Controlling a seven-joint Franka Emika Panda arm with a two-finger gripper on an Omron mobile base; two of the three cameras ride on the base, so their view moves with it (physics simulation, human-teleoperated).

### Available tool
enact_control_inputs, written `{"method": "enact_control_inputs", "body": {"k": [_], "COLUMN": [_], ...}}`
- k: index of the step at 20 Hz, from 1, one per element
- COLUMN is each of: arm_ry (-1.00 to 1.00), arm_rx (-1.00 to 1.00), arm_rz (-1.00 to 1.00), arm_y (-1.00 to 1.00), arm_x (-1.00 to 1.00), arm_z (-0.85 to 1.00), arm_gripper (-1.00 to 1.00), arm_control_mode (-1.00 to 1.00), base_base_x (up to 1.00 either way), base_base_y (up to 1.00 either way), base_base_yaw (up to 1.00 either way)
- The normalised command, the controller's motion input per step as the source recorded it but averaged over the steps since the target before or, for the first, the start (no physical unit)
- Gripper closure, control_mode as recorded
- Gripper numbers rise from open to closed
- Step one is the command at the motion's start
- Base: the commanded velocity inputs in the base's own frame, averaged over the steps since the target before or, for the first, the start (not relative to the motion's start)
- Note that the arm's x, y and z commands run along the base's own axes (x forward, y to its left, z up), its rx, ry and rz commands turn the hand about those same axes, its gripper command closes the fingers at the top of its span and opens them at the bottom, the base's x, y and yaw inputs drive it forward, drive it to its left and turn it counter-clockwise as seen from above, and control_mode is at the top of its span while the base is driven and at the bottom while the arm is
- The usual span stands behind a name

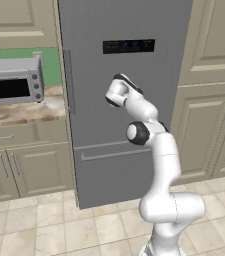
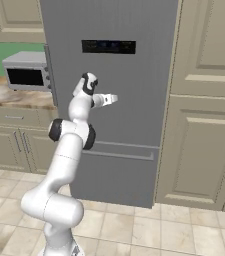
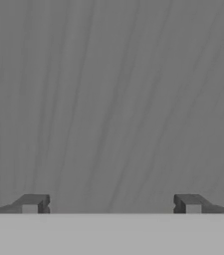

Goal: Place the mango in the correct fridge rack based on whether it is a fruit or vegetable. Finally, close the fridge door.

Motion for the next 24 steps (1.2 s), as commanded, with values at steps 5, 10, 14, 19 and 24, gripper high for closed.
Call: {"method": "enact_control_inputs", "body": {"k": [5, 10, 14, 19, 24], "arm_ry": [0.09, 0.42, 0.64, 0.82, 0.67], "arm_rx": [-0.01, -0.28, -0.36, -0.3, -0.16], "arm_rz": [0.08, 0.13, 0.02, -0.01, -0.06], "arm_y": [0.12, 1.0, 1.0, 1.0, 0.81], "arm_x": [0.33, 0.88, 0.86, 0.95, 1.0], "arm_z": [-0.2, -0.65, -0.43, -0.32, -0.17], "arm_gripper": [-1.0, -1.0, -1.0, -1.0, -1.0], "arm_control_mode": [-1.0, -1.0, -1.0, -1.0, -1.0], "base_base_x": [0.0, 0.0, 0.0, 0.0, 0.0], "base_base_y": [0.0, 0.0, 0.0, 0.0, 0.0], "base_base_yaw": [0.0, 0.0, 0.0, 0.0, 0.0]}}
